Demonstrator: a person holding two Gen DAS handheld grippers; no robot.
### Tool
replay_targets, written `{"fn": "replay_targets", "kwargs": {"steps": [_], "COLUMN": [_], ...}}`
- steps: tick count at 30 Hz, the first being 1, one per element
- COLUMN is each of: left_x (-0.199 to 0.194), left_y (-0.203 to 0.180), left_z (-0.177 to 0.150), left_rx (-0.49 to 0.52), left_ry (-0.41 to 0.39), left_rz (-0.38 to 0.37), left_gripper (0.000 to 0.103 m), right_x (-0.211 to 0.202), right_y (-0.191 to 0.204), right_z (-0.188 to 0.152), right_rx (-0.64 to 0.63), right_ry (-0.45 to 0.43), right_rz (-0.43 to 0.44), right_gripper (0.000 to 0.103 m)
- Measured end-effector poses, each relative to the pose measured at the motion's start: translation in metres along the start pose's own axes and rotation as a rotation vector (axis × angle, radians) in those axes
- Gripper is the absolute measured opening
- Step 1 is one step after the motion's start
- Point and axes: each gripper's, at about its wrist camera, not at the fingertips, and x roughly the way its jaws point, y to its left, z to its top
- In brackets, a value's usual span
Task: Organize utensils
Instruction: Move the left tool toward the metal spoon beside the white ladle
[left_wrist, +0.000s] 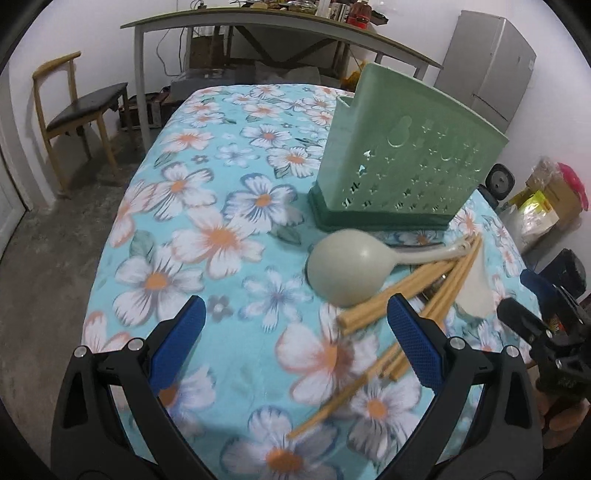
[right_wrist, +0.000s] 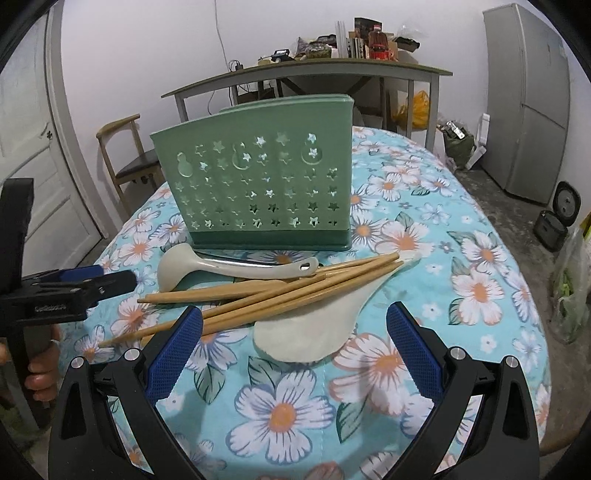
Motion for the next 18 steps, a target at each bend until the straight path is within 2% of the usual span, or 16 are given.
{"fn": "replay_targets", "kwargs": {"steps": [5, 10, 18], "left_x": [0.017, 0.036, 0.062], "left_y": [-0.022, -0.045, -0.051], "left_z": [0.014, 0.019, 0.025], "left_rx": [0.134, 0.258, 0.287], "left_ry": [-0.013, 0.028, 0.105], "left_rz": [0.038, 0.061, 0.067], "left_gripper": [0.095, 0.095, 0.095], "right_x": [0.011, 0.019, 0.026], "right_y": [-0.012, -0.021, -0.028], "right_z": [-0.005, -0.007, -0.008], "right_rx": [0.038, 0.066, 0.085], "right_ry": [0.025, 0.034, 0.033], "right_rz": [0.012, 0.024, 0.057], "right_gripper": [0.097, 0.097, 0.097]}}
